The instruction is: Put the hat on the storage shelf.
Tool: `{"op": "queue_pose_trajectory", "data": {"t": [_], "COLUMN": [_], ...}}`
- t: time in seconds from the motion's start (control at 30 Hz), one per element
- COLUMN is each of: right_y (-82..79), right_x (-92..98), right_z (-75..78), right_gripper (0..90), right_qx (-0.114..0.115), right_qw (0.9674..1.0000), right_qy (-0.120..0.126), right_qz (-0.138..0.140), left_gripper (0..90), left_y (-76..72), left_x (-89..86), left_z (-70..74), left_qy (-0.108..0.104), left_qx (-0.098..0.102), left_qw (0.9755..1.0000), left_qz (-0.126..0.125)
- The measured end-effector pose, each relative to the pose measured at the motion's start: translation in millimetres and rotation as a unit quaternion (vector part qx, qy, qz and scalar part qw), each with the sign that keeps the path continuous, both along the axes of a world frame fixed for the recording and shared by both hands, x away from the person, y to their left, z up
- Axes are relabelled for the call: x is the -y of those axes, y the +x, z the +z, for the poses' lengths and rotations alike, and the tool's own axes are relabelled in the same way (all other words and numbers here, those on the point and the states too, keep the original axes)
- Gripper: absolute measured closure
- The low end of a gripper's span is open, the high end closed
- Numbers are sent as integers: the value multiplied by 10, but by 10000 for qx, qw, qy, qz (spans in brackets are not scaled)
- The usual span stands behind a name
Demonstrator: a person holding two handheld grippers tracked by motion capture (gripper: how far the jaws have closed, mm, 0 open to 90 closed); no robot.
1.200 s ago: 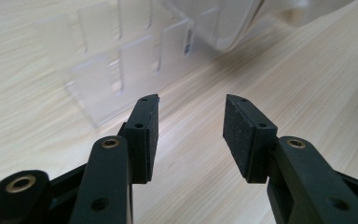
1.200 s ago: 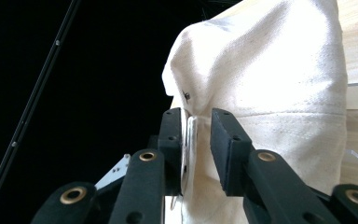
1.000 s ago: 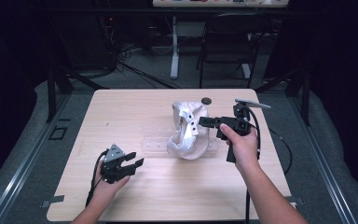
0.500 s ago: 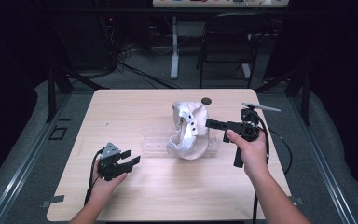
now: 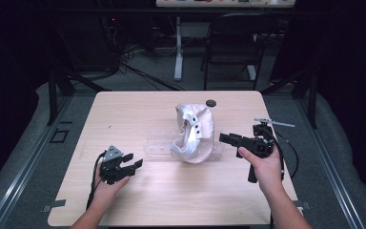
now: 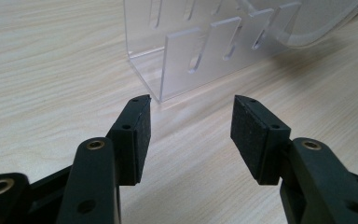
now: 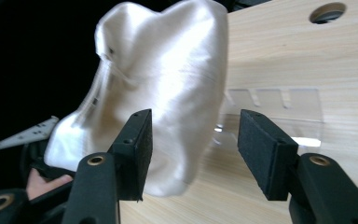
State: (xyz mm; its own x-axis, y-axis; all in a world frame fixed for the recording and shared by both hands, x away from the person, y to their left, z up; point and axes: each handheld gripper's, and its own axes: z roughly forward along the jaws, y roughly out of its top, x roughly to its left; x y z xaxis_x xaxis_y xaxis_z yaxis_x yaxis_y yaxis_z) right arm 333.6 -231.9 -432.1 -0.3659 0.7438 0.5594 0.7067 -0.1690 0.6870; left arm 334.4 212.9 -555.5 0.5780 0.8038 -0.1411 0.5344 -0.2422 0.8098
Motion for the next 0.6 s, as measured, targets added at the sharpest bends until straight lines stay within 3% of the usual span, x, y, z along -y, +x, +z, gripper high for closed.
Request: {"op": "queue_pose_trajectory", "data": {"t": [0.33, 0.6], "right_y": [-119, -299], "right_x": [109, 145], "right_z": [-363, -636], "right_gripper": [443, 424], "right_qx": [-24, 192], "right_qw": [9992, 9957], "right_qy": [-343, -794], "right_qz": [-213, -433], "left_gripper": [476, 477], "left_y": [1, -37], "left_x": [15, 102], "left_z": [-11, -3], "left_qy": [47, 99], "left_qx": [4, 124], "left_qw": [10000, 9998], "left_qz": [-18, -145]}}
